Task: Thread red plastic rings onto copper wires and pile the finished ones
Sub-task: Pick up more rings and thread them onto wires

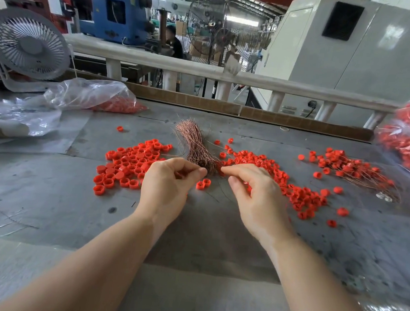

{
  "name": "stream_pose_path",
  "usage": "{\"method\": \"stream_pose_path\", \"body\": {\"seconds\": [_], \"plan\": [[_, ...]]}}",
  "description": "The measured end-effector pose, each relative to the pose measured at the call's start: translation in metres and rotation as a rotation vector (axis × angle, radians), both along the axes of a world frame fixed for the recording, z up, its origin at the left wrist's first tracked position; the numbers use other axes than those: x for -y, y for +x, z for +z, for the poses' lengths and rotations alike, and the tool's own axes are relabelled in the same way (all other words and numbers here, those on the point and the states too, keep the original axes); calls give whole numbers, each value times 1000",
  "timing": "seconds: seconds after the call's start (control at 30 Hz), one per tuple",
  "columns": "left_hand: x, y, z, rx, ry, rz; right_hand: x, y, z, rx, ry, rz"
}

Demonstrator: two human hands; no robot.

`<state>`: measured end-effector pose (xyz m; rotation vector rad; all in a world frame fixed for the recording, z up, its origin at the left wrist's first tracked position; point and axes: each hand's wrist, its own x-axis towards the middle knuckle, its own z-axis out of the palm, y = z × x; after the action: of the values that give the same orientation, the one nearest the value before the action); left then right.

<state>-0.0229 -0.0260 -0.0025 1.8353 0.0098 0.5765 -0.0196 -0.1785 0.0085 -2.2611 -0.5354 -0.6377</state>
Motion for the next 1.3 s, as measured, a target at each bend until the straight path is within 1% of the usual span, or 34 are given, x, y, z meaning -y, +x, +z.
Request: {"method": "stream_pose_path", "body": {"seconds": [0.17, 0.33, 0.47, 0.6, 0.7, 0.77, 0.8, 0.9, 0.97, 1.0, 1.07, 1.13, 1.2, 1.3], "plan": [[3, -4, 4, 8, -63, -104, -2, 0, -3, -123, 73, 116], [6, -7, 6, -38, -80, -200, -1, 1, -5, -103, 141, 116], [3, -6, 6, -27, -90, -196, 1, 3, -5, -88, 159, 83], [2, -5, 6, -17, -70, -172, -4, 1, -6, -176, 190, 152], [2, -6, 6, -22, -71, -196, -5, 0, -5, -231, 194, 197], [3, -7, 7, -32, -65, -202, -3, 1, -5, -229, 213, 169], [2, -7, 8, -37, -54, -168, -2, 2, -5, -222, 225, 138], [-6, -2, 7, -89, 52, 56, 1, 4, -6, -198, 235, 60], [-11, -2, 8, -166, 191, 171, 2, 4, -7, -179, 193, 26], [-11, -2, 8, -208, 269, 189, 2, 4, -7, -173, 170, 12], [-10, -4, 7, -273, 417, 171, 2, 4, -7, -162, 142, -9], [-8, -5, 5, -298, 499, 117, 3, 5, -7, -149, 139, -18], [-9, -4, 2, -282, 535, 86, 3, 5, -6, -148, 143, -17], [-10, -2, -1, -204, 586, 75, 3, 5, -6, -147, 167, -12]]}}
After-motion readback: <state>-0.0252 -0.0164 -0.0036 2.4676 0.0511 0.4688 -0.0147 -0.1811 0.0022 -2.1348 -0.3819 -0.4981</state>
